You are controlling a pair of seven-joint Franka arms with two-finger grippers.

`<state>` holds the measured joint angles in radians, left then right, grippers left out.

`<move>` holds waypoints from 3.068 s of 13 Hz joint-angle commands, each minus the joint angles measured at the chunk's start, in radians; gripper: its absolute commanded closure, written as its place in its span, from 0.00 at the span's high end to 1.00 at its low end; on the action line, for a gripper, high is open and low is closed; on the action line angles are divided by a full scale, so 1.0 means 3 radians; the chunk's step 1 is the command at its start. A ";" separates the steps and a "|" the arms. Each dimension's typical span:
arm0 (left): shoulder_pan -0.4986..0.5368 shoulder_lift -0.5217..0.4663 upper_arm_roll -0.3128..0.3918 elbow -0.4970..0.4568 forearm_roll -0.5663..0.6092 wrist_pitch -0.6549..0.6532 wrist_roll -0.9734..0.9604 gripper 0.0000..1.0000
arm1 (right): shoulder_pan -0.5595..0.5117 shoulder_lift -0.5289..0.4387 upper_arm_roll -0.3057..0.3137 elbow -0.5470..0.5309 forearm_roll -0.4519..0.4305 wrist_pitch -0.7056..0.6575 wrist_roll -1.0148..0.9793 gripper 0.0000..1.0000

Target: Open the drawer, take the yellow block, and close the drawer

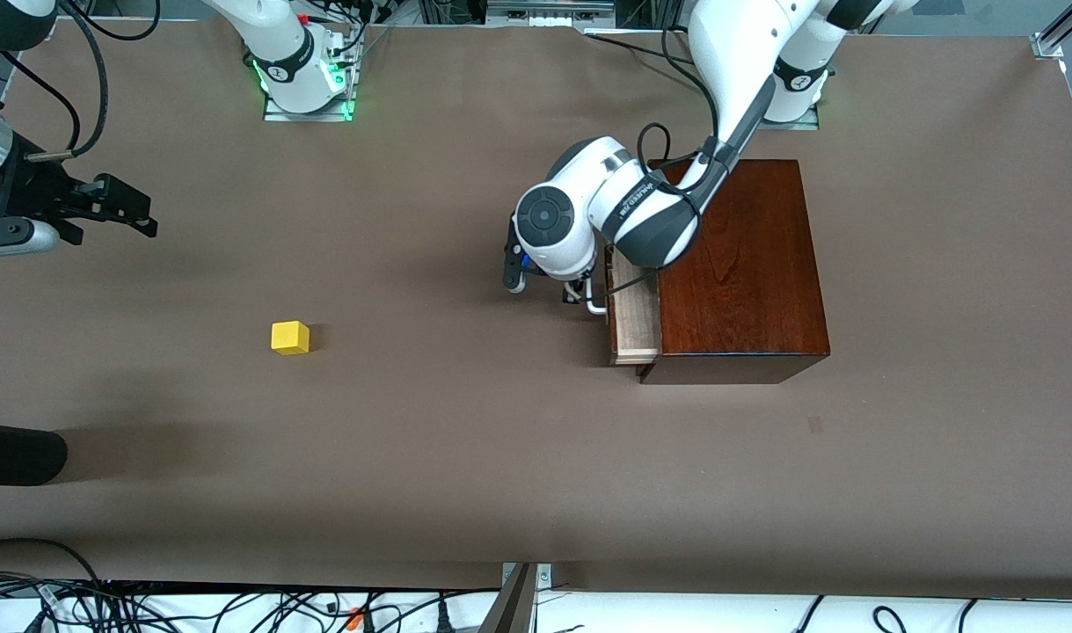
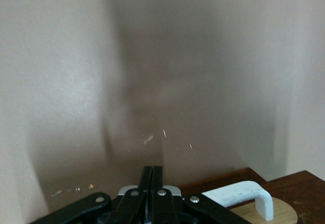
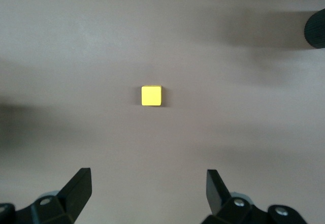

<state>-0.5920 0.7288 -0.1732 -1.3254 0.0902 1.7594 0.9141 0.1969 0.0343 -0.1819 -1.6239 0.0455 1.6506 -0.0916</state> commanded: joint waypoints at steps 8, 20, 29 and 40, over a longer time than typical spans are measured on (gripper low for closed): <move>0.0306 -0.0036 0.0071 0.0026 0.0108 -0.0179 0.0450 0.04 | -0.0027 0.0044 0.0018 0.0100 -0.0029 -0.0082 -0.0042 1.00; 0.0720 -0.1191 0.0147 0.0041 0.0047 -0.0557 -0.1025 1.00 | -0.0027 0.0039 0.0013 0.0100 -0.0034 -0.0082 -0.0042 1.00; 0.2023 -0.2121 0.0158 -0.0775 -0.0408 -0.0445 -0.3322 1.00 | -0.0027 0.0044 0.0013 0.0100 -0.0034 -0.0082 -0.0042 1.00; 0.1989 -0.2368 0.0245 -0.0951 -0.0372 -0.0445 -0.3349 1.00 | -0.0027 0.0044 0.0013 0.0100 -0.0029 -0.0062 -0.0042 1.00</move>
<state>0.0173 0.0467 -0.1143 -1.5839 -0.0154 1.6102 -0.0783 0.1968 0.0351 -0.1824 -1.6234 0.0455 1.6498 -0.0916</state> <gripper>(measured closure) 0.000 0.000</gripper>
